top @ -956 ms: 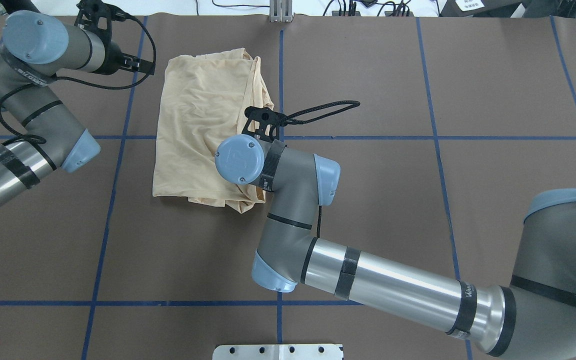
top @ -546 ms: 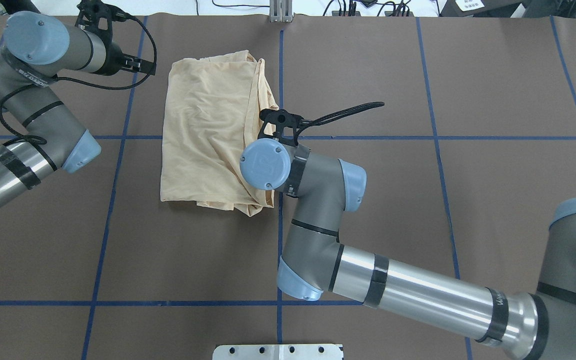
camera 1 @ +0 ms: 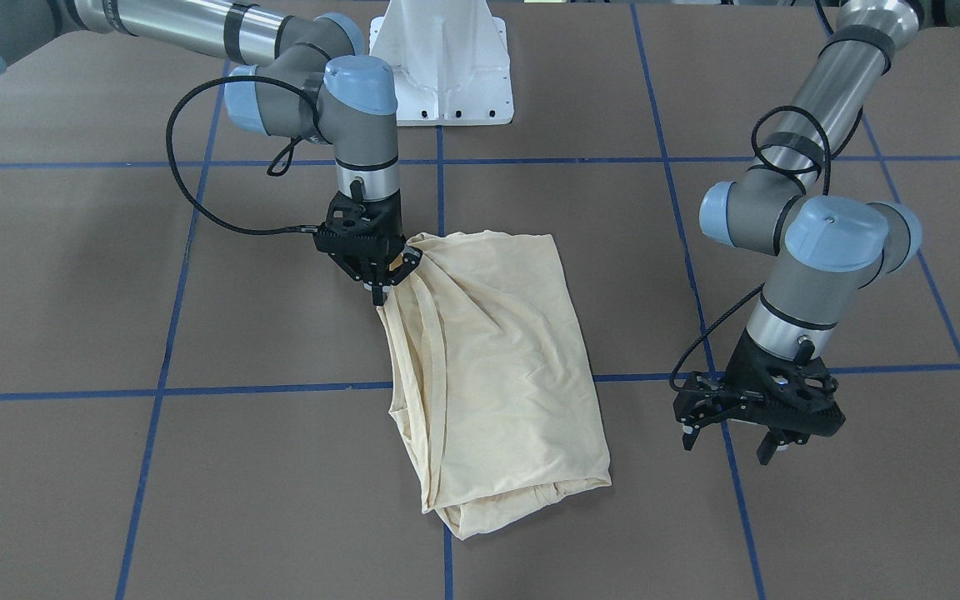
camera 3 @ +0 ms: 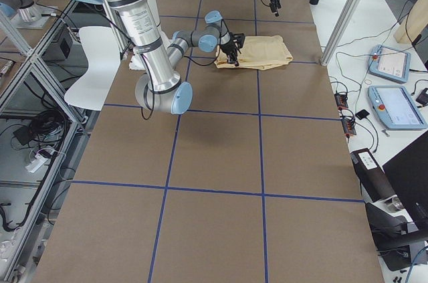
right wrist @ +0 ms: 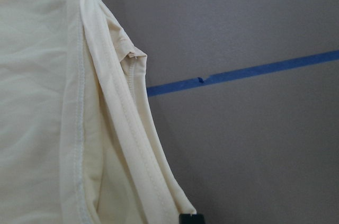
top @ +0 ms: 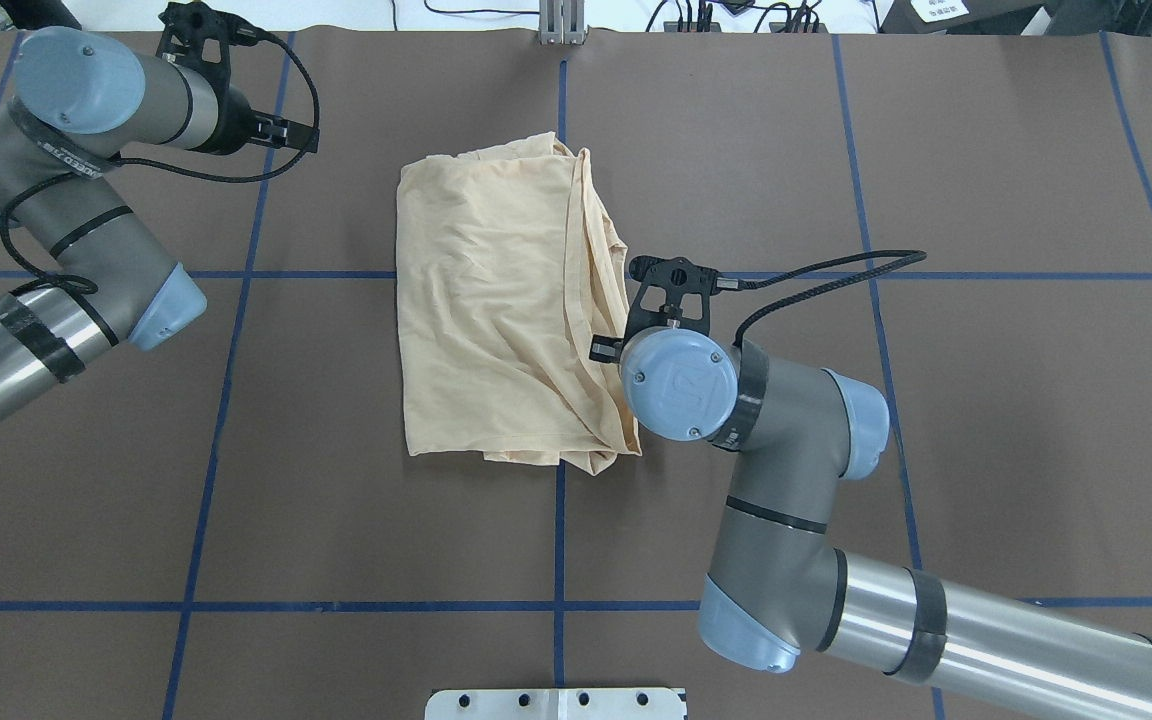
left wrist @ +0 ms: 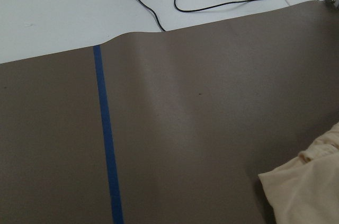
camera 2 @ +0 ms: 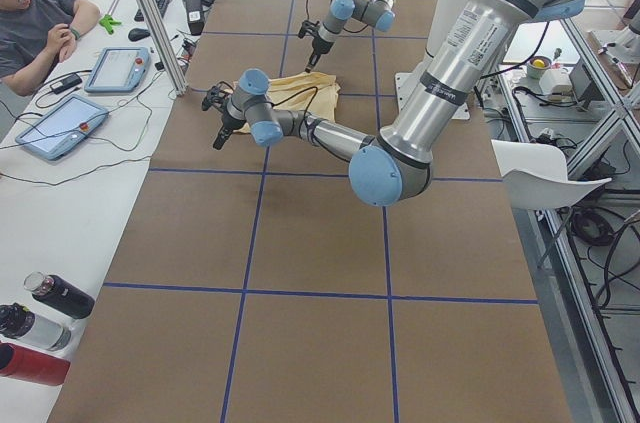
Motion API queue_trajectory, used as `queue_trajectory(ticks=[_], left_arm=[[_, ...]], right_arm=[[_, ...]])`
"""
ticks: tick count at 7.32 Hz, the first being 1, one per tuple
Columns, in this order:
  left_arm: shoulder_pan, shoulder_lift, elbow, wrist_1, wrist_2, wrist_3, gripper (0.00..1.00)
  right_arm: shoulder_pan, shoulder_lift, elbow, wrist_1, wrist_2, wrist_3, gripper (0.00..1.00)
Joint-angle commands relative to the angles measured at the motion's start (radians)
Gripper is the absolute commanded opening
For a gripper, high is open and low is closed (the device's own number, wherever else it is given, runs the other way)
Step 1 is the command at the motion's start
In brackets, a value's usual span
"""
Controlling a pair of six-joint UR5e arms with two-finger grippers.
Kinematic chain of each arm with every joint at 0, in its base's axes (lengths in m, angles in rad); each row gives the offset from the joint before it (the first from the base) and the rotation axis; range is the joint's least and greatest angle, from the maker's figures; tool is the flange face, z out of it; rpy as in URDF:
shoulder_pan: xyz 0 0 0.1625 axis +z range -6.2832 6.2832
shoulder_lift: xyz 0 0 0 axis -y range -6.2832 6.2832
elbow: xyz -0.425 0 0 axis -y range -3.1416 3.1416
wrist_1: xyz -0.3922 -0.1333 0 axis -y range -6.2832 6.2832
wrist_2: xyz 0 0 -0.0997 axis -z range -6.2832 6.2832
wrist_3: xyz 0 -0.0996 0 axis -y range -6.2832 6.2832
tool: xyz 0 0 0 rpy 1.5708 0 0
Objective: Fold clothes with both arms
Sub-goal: 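Drag the folded shirt toward the table center with the right gripper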
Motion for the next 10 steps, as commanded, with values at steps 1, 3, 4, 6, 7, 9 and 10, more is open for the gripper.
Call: queue_trajectory(ticks=[1,3,4,6,7,9,10], left_arm=[[0.004,0.0,0.0,0.0,0.0,-0.001,1.0],[0.007,0.0,-0.001,0.0,0.0,-0.001,1.0],[0.007,0.0,-0.003,0.0,0.0,-0.001,1.0],[0.007,0.0,-0.006,0.0,0.0,-0.001,1.0],[0.007,0.0,-0.006,0.0,0.0,-0.001,1.0],[0.007,0.002,-0.006,0.0,0.0,-0.001,1.0],[0.007,0.002,-0.006,0.0,0.0,-0.001,1.0]], right_arm=[[-0.053,-0.097,0.101,0.002,-0.036,0.009,0.0],[-0.067,-0.134,0.148,0.002,-0.046,0.006,0.0],[-0.069,-0.127,0.148,0.001,-0.046,0.006,0.99],[-0.049,-0.039,0.12,-0.065,-0.04,-0.059,1.0],[-0.049,0.064,0.079,-0.158,-0.041,-0.081,1.0],[-0.052,0.128,-0.057,-0.16,-0.033,-0.122,0.94],[-0.052,0.122,-0.061,-0.16,-0.024,-0.182,0.86]])
